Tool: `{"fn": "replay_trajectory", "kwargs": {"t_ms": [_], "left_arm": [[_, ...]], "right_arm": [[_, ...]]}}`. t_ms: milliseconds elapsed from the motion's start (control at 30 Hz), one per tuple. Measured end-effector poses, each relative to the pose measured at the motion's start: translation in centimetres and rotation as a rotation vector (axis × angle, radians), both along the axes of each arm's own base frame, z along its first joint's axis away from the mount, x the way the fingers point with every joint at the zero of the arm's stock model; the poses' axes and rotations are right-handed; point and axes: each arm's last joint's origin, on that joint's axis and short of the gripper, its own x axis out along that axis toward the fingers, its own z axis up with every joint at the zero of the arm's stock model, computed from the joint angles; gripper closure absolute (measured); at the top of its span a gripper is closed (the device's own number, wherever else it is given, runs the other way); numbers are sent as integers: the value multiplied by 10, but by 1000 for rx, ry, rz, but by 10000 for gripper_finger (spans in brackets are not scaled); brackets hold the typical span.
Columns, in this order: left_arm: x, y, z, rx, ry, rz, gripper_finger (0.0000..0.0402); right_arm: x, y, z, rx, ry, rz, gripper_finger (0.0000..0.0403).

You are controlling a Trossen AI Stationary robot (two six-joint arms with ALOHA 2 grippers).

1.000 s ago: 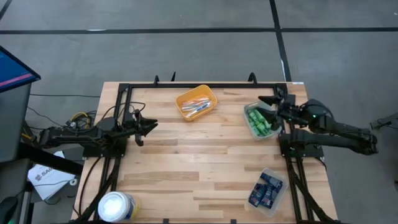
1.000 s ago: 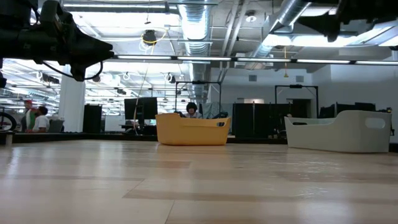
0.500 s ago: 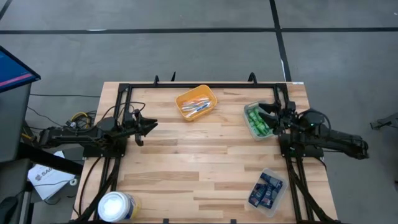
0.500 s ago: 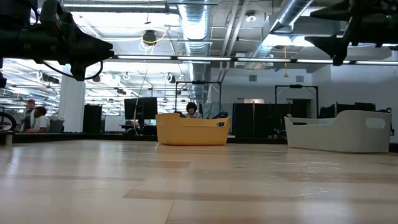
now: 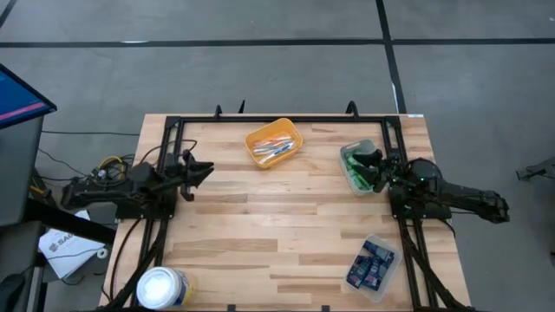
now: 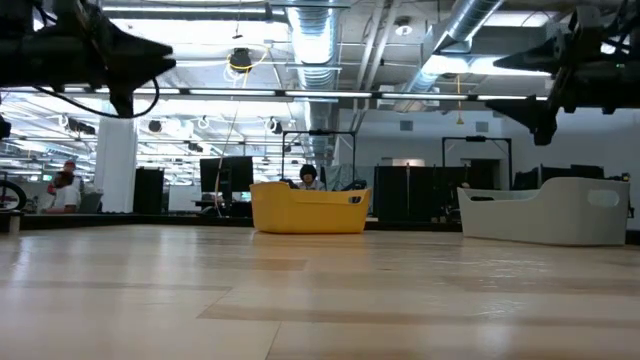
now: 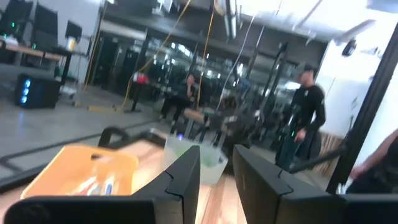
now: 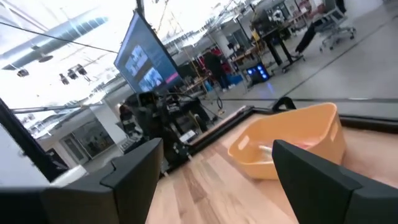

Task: Pick & Place Travel size toiletries
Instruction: Return to Home Position

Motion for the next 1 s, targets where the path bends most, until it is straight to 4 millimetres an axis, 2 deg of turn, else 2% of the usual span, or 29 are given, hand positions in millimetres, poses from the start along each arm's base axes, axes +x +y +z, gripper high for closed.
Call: {"fn": "replay_trajectory", "kwargs": {"t_ms": [167, 433, 1000], "left_arm": [[-4, 0, 4, 3, -53, 0, 309], [-4, 0, 5, 4, -60, -1, 309], [-4, 0, 5, 5, -64, -3, 309]], "right_arm": [[0, 0, 0, -11, 7, 1, 116], [1, 0, -4, -29, 57, -6, 156], [1, 0, -10, -19, 116, -5, 298]]}}
